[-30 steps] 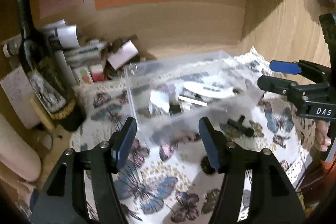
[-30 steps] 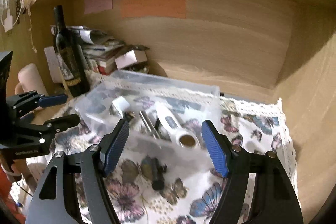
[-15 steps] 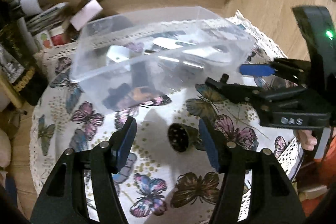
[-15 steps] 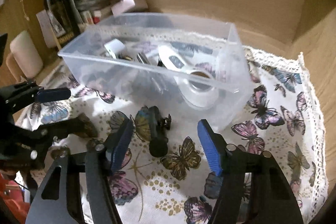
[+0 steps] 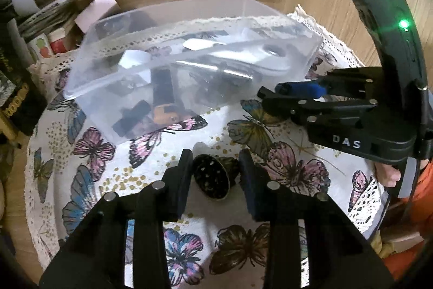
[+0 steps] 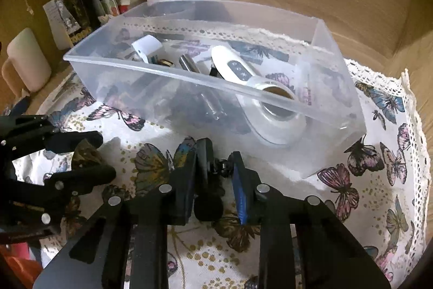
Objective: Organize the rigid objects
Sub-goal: 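Grasp the black round knob with the left tool while the right tool grasps a black fitting, then lower the knob and fitting into the clear box and open both tools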
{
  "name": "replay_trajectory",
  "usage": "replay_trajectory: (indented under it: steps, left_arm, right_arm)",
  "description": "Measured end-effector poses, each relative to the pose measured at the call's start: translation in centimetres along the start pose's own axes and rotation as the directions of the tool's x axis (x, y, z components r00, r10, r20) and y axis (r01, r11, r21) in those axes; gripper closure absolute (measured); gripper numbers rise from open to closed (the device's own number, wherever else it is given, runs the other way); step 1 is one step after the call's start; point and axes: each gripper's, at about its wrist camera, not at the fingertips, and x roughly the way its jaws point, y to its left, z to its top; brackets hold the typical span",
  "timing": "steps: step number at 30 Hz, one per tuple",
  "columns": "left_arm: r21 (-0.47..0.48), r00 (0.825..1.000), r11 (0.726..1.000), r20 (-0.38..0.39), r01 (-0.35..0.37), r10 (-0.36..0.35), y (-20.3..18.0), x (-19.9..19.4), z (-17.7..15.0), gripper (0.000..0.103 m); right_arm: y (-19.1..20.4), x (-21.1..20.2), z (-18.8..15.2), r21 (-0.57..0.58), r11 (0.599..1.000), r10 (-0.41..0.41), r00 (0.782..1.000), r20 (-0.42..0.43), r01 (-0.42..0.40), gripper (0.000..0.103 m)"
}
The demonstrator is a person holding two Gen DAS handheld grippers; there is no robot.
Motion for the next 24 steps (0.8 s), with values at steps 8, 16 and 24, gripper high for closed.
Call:
replay_trajectory:
  steps: [8,16,24]
  left_arm:
    - [-0.043,0.996,0.998,0.077,-0.034,0.037,1.4,-2.7,0.9,0.068]
    - [-0.088,0.972,0.994,0.218,-0.072,0.09,2.4,-6.4,2.8,0.068]
    - [-0.118,0.943,0.99,0.313,-0.078,0.112,3.1,-9.0,5.4,0.068]
  right_arm:
    - [0.2,-4.3,0.7,0.003,1.0,-0.016,0.993,0.118,0.016,0.08]
    - [0.0,-8.5,1.9,0.014,0.999,-0.038,0.967,0.253,0.036,0.08]
    - [-0.7,-10.6,3.7,0.039,0.999,-0.045,0.937,0.347,0.034,0.08]
